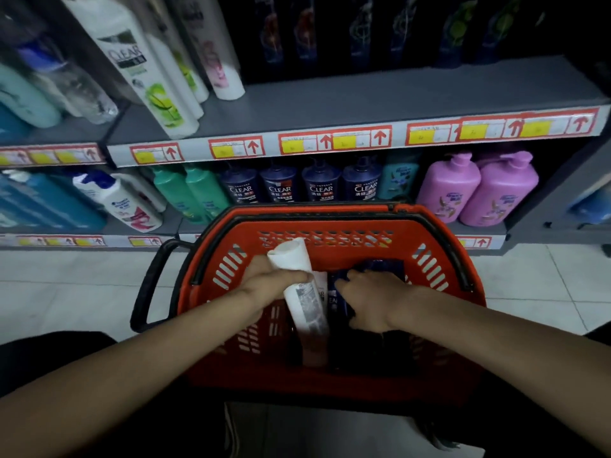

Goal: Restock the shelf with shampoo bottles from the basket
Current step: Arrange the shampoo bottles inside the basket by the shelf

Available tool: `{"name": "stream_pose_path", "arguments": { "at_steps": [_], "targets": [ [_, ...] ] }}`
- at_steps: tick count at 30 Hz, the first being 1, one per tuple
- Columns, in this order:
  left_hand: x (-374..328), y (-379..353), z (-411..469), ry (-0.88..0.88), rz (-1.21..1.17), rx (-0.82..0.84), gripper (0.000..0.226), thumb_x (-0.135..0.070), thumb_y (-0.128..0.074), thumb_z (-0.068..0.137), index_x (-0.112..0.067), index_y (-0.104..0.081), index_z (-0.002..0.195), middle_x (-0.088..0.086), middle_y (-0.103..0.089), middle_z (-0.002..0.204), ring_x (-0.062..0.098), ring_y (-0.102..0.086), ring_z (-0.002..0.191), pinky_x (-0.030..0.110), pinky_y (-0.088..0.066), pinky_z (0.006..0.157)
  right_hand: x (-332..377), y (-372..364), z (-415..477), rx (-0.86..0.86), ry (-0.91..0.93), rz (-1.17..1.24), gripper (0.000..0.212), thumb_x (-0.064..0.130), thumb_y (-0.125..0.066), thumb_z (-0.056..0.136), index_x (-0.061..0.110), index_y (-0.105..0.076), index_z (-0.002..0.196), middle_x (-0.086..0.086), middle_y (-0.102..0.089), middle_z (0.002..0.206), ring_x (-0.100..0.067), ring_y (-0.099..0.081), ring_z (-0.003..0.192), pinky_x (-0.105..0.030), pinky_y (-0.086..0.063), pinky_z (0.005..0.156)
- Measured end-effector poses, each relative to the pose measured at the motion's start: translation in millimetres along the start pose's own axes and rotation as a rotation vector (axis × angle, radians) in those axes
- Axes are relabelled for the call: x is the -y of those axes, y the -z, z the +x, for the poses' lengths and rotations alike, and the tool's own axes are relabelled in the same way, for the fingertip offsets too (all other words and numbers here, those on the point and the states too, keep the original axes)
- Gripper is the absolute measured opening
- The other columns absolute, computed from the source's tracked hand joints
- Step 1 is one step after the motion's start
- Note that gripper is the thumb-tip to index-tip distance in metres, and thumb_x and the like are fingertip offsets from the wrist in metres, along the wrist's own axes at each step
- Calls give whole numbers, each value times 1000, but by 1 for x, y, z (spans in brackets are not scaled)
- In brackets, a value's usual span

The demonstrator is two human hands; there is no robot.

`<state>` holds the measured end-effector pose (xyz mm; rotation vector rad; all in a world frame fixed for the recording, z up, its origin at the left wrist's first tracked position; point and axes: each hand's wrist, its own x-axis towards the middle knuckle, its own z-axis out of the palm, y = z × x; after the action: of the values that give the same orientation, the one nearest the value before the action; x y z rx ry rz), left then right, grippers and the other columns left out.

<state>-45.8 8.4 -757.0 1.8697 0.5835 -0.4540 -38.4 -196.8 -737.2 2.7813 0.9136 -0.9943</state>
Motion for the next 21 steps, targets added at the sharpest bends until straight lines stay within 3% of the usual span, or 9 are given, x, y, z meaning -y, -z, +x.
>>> {"name": "stream_pose_path", "arguments": {
  "at_steps": [3,7,14,19,21],
  "targets": [
    [-25,15,-15,-46,-184,-77,36,-10,-89,70,-13,-67,99,6,-77,88,9,-74,71,23,-59,58,12,11,2,-106,43,207,67,40,-72,88,22,-43,145,-7,-52,135,-30,-54,124,-44,-51,98],
    [-54,20,-21,14,-461,-125,48,-17,-90,68,-14,-67,110,4,-77,95,14,-73,83,28,-61,68,21,23,9,-300,-9,335,82,49,-78,81,17,-39,146,-4,-48,137,-27,-56,120,-43,-51,97],
    [-75,25,-12,45,-600,-88,57,-39,-91,65,-13,-72,111,7,-78,92,20,-76,85,31,-62,67,26,43,18,-594,-144,297,77,60,-77,76,20,-45,133,1,-44,126,-23,-54,114,-40,-53,87],
    [-79,24,-21,31,-550,-30,59,-51,-87,68,-14,-71,112,7,-79,95,19,-77,82,33,-63,70,26,44,29,-618,-140,453,64,35,-86,73,21,-57,128,5,-43,117,-22,-61,97,-39,-56,80],
    [-81,26,-22,28,-532,-10,63,-56,-86,66,-14,-71,111,7,-78,93,20,-77,81,34,-64,72,23,47,34,-601,-136,585,56,22,-86,73,21,-62,123,6,-47,112,-19,-61,92,-30,-53,75]
  ]
}}
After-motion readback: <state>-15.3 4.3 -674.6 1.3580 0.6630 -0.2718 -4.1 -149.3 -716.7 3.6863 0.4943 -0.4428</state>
